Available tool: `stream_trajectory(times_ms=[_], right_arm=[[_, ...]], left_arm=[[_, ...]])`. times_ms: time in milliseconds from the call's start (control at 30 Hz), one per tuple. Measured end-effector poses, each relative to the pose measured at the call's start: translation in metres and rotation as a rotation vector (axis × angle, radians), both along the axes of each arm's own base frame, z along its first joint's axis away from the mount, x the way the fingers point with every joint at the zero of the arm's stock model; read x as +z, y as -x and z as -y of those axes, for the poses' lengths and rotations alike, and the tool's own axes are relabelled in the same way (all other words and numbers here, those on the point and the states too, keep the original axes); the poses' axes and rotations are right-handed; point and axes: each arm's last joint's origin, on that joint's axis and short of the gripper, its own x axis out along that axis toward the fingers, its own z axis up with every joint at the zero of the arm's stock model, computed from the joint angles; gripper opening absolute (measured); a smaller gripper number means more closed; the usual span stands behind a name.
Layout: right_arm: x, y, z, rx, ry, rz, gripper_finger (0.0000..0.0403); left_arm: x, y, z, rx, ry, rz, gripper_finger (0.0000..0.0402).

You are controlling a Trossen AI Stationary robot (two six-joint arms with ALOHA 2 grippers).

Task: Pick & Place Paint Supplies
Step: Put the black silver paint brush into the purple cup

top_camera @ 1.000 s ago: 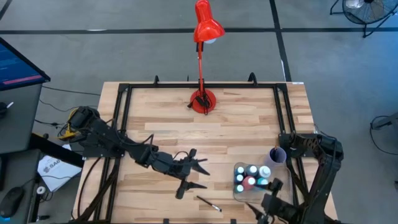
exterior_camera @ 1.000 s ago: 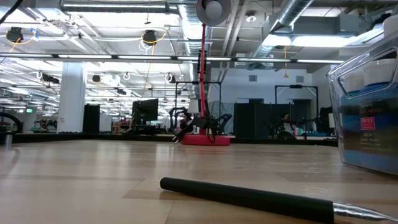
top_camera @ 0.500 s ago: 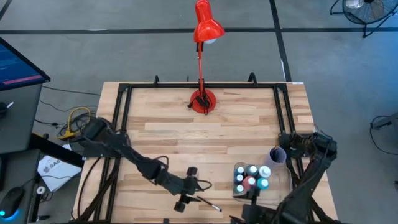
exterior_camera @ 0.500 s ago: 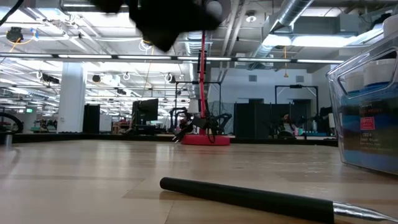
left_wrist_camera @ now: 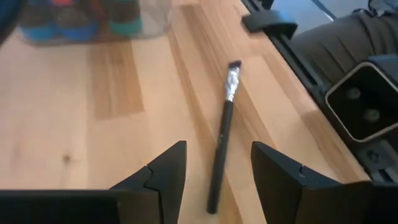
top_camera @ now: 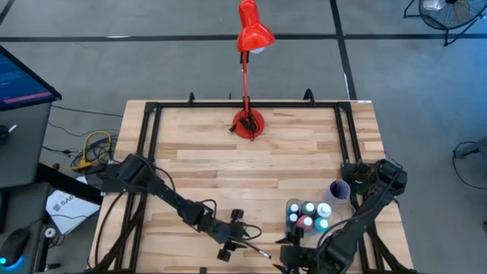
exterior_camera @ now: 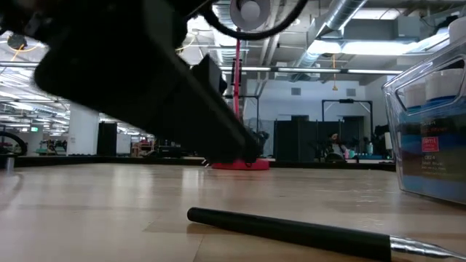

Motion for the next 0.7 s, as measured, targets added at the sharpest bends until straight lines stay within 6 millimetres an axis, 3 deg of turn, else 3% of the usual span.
stream_trajectory(times_ms=[233, 433, 567, 700], right_arm=[[-0.001, -0.004, 0.002, -0.001, 0.006, 0.004, 0.032], [-0.03, -0.016, 0.006, -0.01, 0.089, -0.079, 0.032], [-0.039, -0.026, 0.01, -0.005, 0.077, -0.12, 0.032], [-0.044, -0.03, 0.013, 0.006, 0.083, -0.138, 0.032]], left_arm=[[-0.017, 0.0, 0.003, 0.006, -0.001, -0.025, 0.0158], [-0.024, -0.001, 0.002, 0.024, -0.004, -0.029, 0.0139], [-0.024, -0.002, 0.001, 0.058, 0.031, -0.043, 0.0104], [-0.025, -0.002, -0.002, 0.098, 0.054, -0.064, 0.0041]])
